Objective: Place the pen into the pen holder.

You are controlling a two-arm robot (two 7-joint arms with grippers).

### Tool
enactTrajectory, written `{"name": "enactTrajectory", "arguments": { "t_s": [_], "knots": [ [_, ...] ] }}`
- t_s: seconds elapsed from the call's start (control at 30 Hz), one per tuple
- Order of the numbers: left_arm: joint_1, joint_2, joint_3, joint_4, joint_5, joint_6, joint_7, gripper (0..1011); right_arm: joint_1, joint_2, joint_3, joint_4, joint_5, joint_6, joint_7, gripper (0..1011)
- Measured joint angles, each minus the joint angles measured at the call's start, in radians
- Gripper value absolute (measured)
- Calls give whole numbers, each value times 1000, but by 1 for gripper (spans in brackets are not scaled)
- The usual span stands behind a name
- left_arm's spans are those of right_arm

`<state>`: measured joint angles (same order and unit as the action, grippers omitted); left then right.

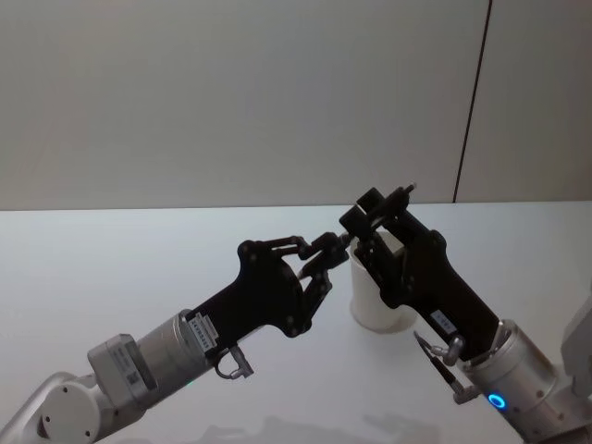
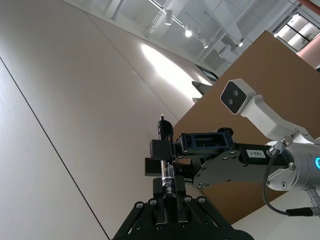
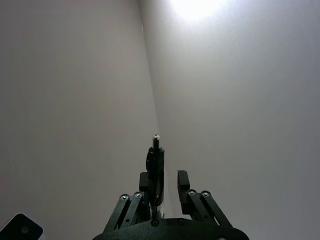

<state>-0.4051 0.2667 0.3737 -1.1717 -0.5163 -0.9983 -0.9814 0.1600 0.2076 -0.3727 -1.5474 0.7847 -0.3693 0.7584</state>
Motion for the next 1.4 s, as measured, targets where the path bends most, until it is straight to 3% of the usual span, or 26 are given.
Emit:
{"name": "enactTrajectory", "arguments": {
  "t_s": [0.3,1.23,1.4],
  "knots": [
    [0,0,0,0,0,0,0,139,-2,3,-1,-6,-5,-3,1,138],
    [0,0,0,0,0,-1,0,142,-1,1,-8,-2,-17,-12,-10,135],
    [0,0,0,0,0,-1,0,303,0,0,-8,0,-17,-14,-10,135]
  ]
}}
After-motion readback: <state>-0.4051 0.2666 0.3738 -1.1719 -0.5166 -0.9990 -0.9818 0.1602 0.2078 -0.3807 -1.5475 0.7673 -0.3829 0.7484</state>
